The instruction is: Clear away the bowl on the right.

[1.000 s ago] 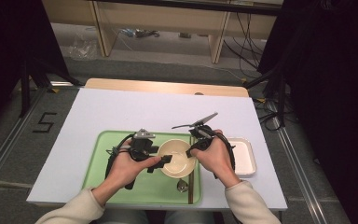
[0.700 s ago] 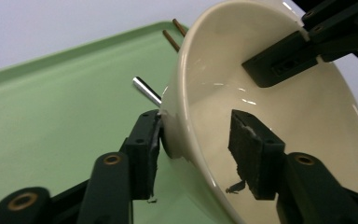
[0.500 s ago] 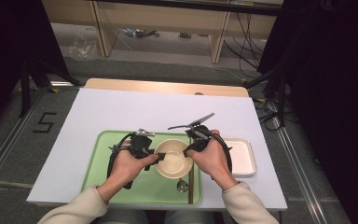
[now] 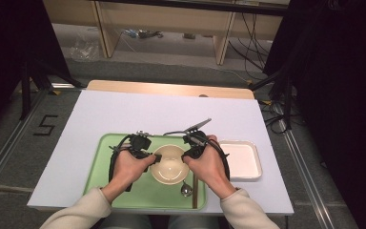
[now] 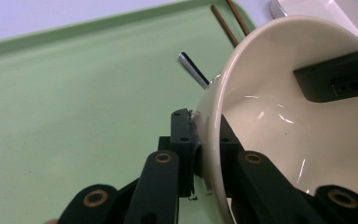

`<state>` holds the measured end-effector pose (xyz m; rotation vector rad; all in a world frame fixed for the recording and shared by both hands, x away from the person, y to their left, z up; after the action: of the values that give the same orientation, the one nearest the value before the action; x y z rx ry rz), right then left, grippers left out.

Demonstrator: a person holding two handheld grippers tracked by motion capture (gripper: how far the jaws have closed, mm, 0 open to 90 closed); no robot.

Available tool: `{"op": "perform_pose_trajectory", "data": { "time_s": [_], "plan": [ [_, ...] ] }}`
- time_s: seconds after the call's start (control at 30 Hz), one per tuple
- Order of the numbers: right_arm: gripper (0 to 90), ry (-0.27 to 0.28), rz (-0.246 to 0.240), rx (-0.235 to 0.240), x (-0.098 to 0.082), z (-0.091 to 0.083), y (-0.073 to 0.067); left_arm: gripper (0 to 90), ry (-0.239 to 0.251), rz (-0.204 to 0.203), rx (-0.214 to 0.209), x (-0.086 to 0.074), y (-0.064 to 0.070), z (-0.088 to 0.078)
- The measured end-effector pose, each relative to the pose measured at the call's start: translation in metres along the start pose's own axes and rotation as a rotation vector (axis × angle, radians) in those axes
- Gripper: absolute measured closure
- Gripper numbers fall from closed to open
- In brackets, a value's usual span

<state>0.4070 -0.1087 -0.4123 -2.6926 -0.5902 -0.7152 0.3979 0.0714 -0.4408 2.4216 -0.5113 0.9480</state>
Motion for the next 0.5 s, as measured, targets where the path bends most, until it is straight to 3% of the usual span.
{"op": "perform_pose_trajectory", "data": {
  "time_s": [0.07,0.1,0.13,0.2,0.23,0.3,0.37,0.5],
  "plan": [
    [80.2,-0.015,-0.01,0.035,0.0,0.001,0.0,82.5,-0.016,0.004,0.01,-0.001,-0.003,0.0],
    [73.4,0.011,-0.023,0.055,0.001,0.0,0.001,82.5,-0.017,0.006,0.022,-0.003,-0.006,0.0],
    [69.3,0.033,0.002,0.066,0.002,-0.004,-0.001,82.5,-0.026,0.006,0.029,-0.004,-0.009,0.0],
    [66.8,0.052,-0.013,0.089,0.005,-0.014,0.0,82.5,-0.028,-0.019,0.04,-0.008,-0.017,0.001],
    [65.0,0.073,0.01,0.112,0.007,-0.02,0.002,82.5,-0.031,-0.028,0.049,-0.009,-0.021,0.001],
    [63.4,0.109,0.004,0.102,0.01,-0.031,0.009,82.5,-0.034,-0.045,0.048,-0.012,-0.026,0.001],
    [62.5,0.135,0.049,0.093,0.012,-0.039,0.017,82.5,-0.04,-0.056,0.055,-0.015,-0.029,0.0],
    [62.1,0.165,0.079,0.06,0.014,-0.047,0.051,82.4,-0.046,-0.082,0.059,-0.021,-0.035,0.0]
  ]
}}
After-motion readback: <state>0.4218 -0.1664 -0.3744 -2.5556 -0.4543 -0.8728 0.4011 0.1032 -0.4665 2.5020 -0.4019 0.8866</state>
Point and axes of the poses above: each handheld gripper's, and its own axes: z roughly forward along the jaws, x roughly out of its top, y roughly to its right, the point moved 2 cm from there along z, roughly forward along the jaws, and after that the axes turned 10 degrees about y, right-handed, at the moved point
